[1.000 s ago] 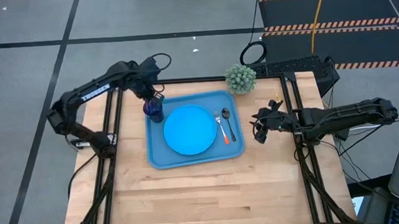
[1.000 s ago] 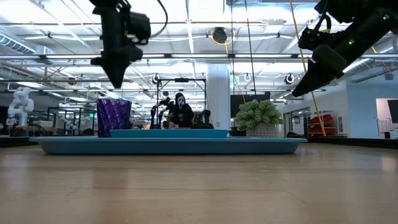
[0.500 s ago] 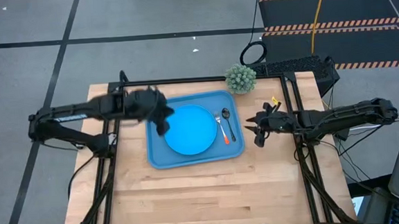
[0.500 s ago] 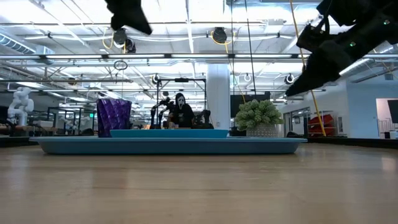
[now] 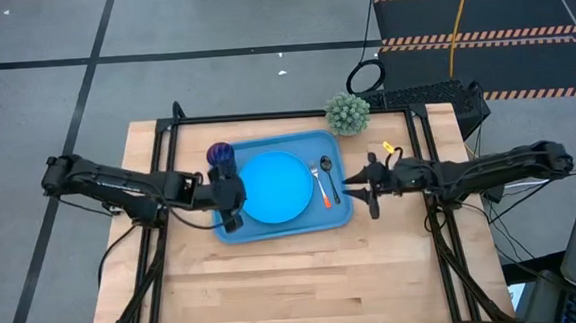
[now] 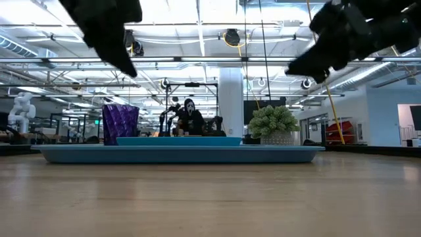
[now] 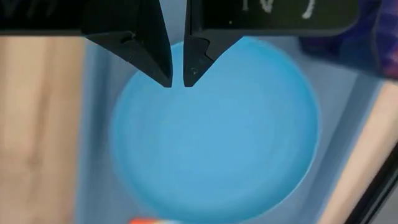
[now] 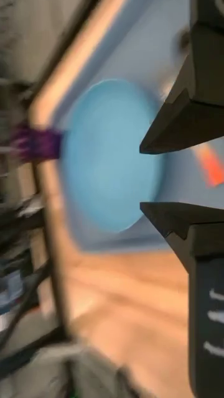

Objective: Pick and place plate/cup/fork/spoon on tray
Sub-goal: Move the blue tray to the center of the table

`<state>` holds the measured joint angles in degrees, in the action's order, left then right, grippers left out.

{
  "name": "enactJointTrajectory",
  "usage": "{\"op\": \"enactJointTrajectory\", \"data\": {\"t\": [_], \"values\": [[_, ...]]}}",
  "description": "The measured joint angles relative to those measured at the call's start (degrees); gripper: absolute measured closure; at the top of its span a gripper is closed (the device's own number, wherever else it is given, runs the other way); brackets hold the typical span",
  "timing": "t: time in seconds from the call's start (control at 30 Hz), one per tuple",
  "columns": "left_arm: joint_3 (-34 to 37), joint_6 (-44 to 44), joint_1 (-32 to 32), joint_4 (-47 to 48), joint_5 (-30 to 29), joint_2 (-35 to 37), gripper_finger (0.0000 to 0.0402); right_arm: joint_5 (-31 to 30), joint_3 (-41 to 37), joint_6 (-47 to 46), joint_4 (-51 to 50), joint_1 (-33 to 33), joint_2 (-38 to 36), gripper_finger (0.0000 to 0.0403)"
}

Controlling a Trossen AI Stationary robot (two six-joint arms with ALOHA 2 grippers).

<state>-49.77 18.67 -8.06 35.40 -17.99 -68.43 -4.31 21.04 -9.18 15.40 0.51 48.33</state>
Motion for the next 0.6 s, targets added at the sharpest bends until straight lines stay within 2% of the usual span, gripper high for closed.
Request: {"op": "enactJointTrajectory", "data": {"t": [0.1,0.2,0.37,0.43,0.5,0.6], "values": [[1.95,-0.15,0.67,-0.14,-0.49,0.05,0.036,0.03,-1.22,0.01,7.6,1.34,1.82,0.0273],[3.84,-0.6,1.77,0.03,-0.02,0.03,0.036,0.35,-0.16,-0.65,7.61,4.09,4.56,0.0273],[4.34,-2.07,4.12,1.07,-0.03,0.03,0.036,5.94,6.3,1.8,7.45,8.44,11.91,0.0273],[4.34,-3.52,4.68,1.05,0.12,0.03,0.036,7.03,10.81,4.46,2.85,9.24,15.16,0.0273],[4.34,-4.78,5.49,1.18,2.08,0.03,0.036,7.11,16.85,7.96,-6.05,9.44,18.7,0.0273],[4.34,-5.45,6.33,1.37,5.75,0.03,0.036,2.97,26.54,12.43,-21.4,8.9,24.46,0.0273]]}}
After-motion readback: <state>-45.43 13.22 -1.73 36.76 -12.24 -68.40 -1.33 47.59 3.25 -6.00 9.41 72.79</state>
